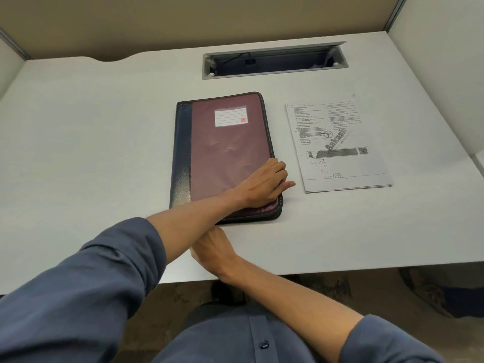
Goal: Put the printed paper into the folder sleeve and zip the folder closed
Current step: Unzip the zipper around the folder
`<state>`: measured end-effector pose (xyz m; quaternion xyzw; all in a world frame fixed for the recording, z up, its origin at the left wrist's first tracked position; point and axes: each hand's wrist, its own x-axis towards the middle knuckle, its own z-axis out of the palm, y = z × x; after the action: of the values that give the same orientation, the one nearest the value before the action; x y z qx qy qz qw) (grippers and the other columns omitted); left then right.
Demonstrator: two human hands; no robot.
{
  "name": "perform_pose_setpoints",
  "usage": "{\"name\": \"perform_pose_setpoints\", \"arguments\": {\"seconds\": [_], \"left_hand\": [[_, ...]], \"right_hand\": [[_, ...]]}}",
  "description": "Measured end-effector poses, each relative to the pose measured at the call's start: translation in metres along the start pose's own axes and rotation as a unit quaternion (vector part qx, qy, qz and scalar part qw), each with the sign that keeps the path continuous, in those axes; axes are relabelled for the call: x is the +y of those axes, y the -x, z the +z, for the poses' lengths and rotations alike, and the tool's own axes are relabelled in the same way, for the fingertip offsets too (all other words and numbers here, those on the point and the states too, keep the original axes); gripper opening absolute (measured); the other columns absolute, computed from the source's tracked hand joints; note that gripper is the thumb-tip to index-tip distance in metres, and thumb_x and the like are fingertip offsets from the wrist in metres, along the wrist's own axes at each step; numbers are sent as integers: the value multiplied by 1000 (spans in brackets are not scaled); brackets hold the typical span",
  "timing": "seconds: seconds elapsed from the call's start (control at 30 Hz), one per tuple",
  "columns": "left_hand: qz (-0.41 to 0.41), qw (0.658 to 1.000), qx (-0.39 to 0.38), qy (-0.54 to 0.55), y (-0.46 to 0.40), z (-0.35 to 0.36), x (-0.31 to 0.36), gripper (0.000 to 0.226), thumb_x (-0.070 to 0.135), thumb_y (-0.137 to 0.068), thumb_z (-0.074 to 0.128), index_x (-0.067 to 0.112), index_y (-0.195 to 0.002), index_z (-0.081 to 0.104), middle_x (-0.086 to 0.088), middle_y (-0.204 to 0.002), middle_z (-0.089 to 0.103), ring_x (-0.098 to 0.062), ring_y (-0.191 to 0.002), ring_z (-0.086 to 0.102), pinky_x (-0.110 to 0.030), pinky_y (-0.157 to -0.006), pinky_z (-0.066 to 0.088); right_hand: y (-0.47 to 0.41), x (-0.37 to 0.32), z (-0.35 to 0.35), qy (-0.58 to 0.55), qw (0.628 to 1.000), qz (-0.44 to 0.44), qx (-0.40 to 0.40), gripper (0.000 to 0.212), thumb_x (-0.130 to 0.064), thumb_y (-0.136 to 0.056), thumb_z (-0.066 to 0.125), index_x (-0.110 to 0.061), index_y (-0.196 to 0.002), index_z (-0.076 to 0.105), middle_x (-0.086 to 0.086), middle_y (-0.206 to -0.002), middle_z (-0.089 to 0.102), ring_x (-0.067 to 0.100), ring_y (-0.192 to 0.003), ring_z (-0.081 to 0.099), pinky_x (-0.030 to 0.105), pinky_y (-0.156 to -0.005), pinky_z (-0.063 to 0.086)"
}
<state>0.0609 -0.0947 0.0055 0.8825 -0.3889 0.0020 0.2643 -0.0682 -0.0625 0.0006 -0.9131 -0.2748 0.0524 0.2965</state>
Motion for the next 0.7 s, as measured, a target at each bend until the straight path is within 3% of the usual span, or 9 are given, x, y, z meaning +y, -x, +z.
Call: {"name": "perform_pose_setpoints", "arguments": {"seconds": [0.13,0.27,0.37,0.43,0.5,0.57,0.63,0.7], "left_hand": [[3,1000,-2,-10,1,5,-2,34,25,-99,52,2,-74,52,-13,-81,49,-28,-80,44,-39,-84,41],[-4,1000,-15,-27,2,5,-6,36,28,-99,52,1,-75,55,-14,-87,53,-29,-86,48,-34,-86,40],[-12,1000,-10,-7,3,1,-9,28,27,-97,55,1,-89,62,-15,-107,58,-31,-109,51,-36,-99,40],[-54,997,44,35,7,-8,-17,26,26,-95,58,3,-103,65,-13,-118,58,-28,-123,48,-37,-108,36],[-125,986,102,52,18,-21,-32,27,28,-95,57,6,-107,65,-9,-119,57,-23,-120,49,-40,-108,36],[-189,973,129,28,36,-33,-50,28,30,-94,56,7,-108,65,-9,-121,55,-22,-118,49,-44,-106,38],[-229,968,97,-29,58,-37,-62,34,34,-95,53,10,-119,61,-10,-131,50,-25,-128,43,-50,-111,32],[-255,963,46,-76,77,-34,-68,45,43,-98,46,19,-136,51,-8,-149,38,-26,-143,27,-55,-119,14]], "right_hand": [[0,2,2,-44,999,-10,5,16,16,-80,52,9,-94,56,27,-81,60,43,-69,57,51,-63,51],[2,3,-5,-49,998,-18,38,9,11,-81,56,6,-74,56,23,-61,57,42,-53,54,39,-47,44],[10,16,-16,-16,997,-6,75,22,-17,-85,65,0,-72,61,16,-62,63,34,-53,58,33,-46,41],[21,35,-29,7,987,3,162,19,-25,-85,66,-8,-76,65,7,-66,66,24,-56,60,29,-46,45],[33,62,-47,26,966,58,252,13,-28,-88,61,-16,-87,66,-3,-74,65,13,-64,58,22,-50,44],[40,88,-64,24,939,166,301,19,-31,-88,60,-20,-104,64,-6,-93,66,8,-81,58,15,-61,43],[41,108,-72,6,923,266,278,35,-36,-90,59,-19,-121,58,-3,-116,62,13,-103,57,26,-77,52],[39,116,-76,-30,919,322,225,48,-43,-92,56,-16,-132,53,0,-127,58,17,-115,55,39,-91,52]]}}
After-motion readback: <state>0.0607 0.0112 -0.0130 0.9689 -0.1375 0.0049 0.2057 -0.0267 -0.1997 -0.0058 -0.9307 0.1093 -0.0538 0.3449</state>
